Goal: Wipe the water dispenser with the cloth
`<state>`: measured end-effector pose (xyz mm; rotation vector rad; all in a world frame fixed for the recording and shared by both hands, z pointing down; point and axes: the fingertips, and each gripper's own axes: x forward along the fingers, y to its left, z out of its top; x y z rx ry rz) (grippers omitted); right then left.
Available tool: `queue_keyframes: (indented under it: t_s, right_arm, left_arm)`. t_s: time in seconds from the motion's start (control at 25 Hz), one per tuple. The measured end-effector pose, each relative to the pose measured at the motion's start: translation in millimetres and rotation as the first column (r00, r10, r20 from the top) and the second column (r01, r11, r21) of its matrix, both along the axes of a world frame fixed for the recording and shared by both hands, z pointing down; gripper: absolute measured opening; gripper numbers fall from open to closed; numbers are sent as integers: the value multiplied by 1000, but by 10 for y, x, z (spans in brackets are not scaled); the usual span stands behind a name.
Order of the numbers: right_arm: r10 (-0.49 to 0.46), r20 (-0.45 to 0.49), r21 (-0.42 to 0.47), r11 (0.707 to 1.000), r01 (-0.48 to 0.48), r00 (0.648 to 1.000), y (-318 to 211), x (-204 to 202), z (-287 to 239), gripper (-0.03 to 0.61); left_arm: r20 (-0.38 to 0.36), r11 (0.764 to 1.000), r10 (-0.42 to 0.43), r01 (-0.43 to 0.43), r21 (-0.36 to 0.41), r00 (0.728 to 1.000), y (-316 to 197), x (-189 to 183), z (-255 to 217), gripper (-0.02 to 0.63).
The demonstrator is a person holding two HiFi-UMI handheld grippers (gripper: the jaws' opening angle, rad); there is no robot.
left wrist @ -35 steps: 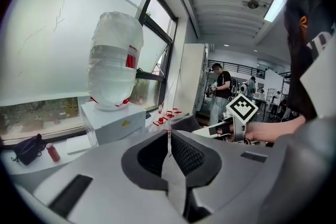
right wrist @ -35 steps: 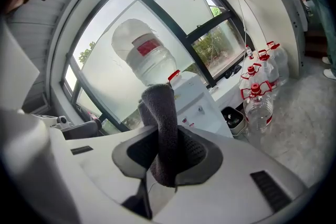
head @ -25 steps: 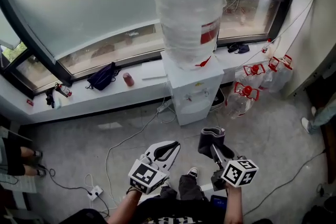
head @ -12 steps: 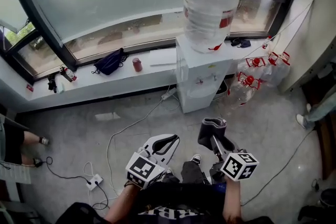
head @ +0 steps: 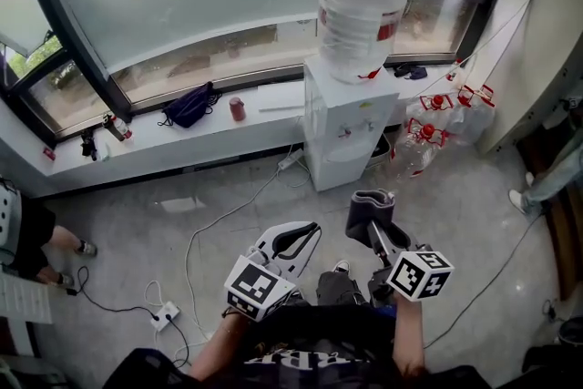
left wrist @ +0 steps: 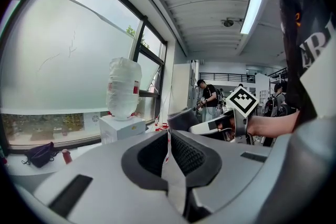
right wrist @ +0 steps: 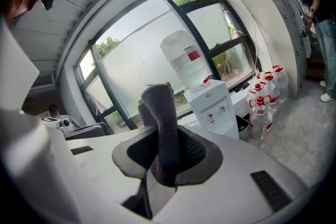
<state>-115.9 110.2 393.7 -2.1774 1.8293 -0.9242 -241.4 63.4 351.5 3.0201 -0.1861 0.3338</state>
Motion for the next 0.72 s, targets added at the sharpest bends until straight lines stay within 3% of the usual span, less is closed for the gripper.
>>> queue_keyframes:
  t_s: [0.72]
  right_arm:
    - [-14,-28,-36,999,13,1000,124,-89,66,101]
  left_arm:
    - [-18,998,54,-54,15,998,213,-10,-69,20]
